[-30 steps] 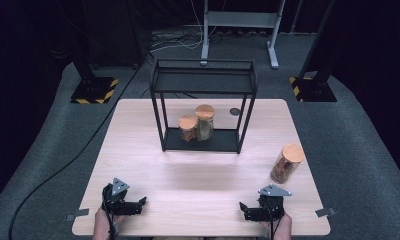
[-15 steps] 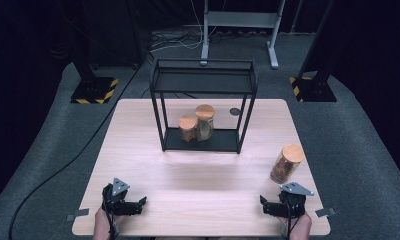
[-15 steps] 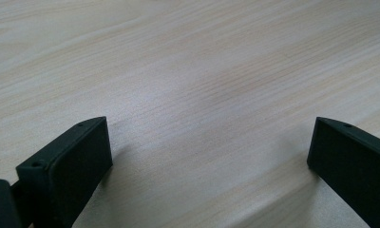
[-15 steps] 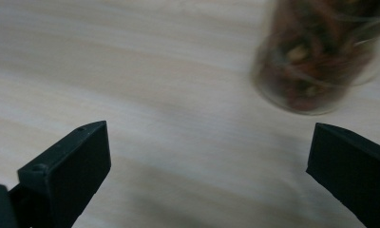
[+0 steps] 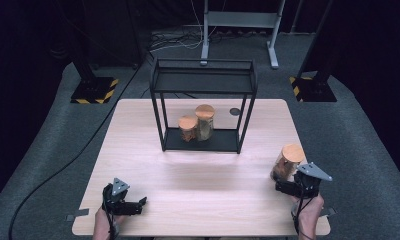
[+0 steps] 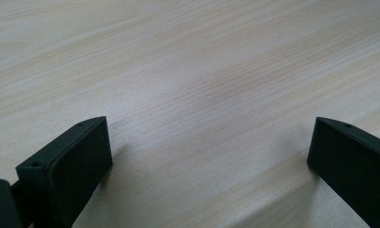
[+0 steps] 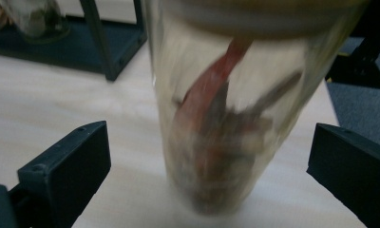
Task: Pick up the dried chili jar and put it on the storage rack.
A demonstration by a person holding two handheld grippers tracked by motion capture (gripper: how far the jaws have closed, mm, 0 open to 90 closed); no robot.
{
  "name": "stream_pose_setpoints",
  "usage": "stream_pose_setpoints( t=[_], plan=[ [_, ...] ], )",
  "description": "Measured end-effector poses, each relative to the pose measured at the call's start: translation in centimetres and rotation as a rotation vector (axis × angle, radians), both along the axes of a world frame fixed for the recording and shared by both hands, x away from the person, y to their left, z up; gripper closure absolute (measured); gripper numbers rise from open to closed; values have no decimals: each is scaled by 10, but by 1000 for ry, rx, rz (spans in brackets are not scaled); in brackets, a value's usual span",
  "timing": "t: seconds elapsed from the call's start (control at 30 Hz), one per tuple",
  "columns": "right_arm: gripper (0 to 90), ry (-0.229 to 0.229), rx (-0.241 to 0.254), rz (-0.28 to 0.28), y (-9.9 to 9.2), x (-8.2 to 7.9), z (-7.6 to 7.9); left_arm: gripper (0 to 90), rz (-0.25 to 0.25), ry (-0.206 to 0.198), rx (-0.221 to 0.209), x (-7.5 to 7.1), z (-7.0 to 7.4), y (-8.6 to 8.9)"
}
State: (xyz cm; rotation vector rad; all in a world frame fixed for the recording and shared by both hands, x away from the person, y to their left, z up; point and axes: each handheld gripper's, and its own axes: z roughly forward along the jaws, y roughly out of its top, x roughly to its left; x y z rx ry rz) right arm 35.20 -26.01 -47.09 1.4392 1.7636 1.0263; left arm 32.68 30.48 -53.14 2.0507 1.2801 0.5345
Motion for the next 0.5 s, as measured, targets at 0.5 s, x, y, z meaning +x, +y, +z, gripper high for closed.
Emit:
stream_pose_setpoints(
  t=[0.5],
  plan=[
    [0, -136, 44, -3, 1, 25, 8, 0, 0, 0, -1, 0, 0, 0]
  ],
)
